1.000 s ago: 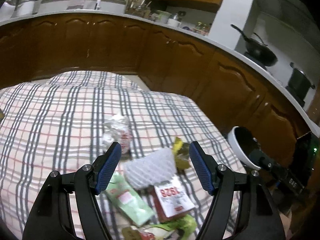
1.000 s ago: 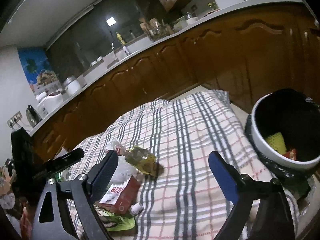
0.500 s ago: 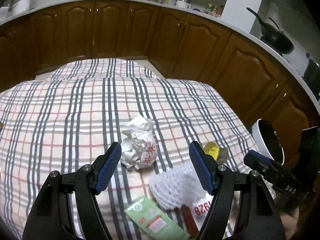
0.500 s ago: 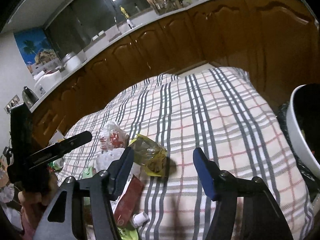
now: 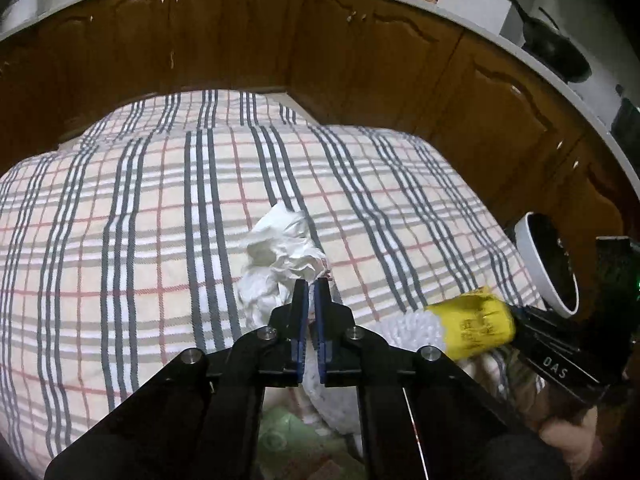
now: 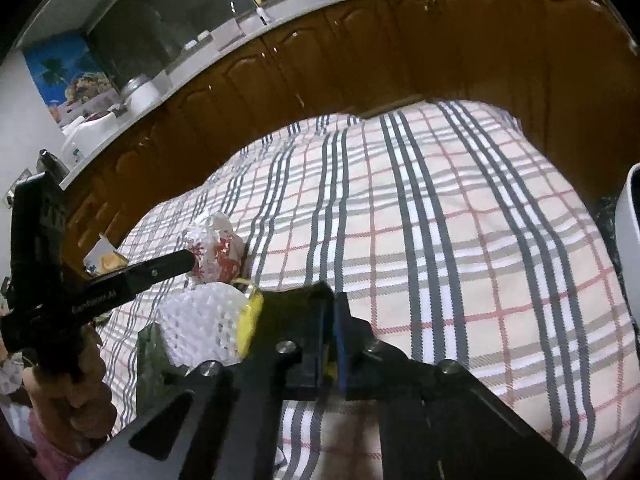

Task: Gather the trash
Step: 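Grasp the yellow wrapper with the right tool while the left tool grasps the white tissue, then carry the tissue and yellow wrapper over the bin and open both tools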

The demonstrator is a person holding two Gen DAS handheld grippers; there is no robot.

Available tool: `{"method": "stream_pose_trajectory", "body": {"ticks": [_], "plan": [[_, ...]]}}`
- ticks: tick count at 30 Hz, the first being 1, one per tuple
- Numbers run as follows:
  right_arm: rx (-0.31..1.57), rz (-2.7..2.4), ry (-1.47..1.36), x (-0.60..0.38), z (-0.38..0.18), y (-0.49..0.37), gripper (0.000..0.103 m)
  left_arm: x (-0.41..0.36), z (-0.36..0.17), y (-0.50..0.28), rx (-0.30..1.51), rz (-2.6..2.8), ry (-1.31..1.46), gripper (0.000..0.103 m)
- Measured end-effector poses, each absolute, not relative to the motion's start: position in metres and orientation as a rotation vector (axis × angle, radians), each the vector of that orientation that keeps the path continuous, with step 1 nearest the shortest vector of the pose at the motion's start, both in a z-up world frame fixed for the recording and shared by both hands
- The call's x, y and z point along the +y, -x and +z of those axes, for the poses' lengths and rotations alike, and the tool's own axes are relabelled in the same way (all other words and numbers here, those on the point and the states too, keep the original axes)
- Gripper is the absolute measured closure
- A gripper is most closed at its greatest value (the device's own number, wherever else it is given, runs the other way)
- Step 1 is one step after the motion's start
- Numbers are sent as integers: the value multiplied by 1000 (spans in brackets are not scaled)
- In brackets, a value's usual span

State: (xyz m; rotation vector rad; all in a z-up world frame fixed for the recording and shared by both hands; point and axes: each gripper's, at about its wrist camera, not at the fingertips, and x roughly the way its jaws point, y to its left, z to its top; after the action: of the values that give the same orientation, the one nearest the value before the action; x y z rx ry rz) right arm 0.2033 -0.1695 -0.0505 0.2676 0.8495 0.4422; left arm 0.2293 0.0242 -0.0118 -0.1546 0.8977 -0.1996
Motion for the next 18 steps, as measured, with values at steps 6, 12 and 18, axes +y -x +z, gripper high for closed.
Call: {"method": "stream_pose_trajectory", "body": {"ticks": [6, 12, 18], "plan": [[793, 415, -292, -193, -32, -191, 103, 13, 16, -214, 814, -235, 149, 102], [738, 372, -309, -225, -12, -173, 103, -11, 43, -198, 738, -302, 145, 102], [705, 313, -337, -263, -2, -156, 103, -50, 55, -185, 719, -409, 135, 102]]}}
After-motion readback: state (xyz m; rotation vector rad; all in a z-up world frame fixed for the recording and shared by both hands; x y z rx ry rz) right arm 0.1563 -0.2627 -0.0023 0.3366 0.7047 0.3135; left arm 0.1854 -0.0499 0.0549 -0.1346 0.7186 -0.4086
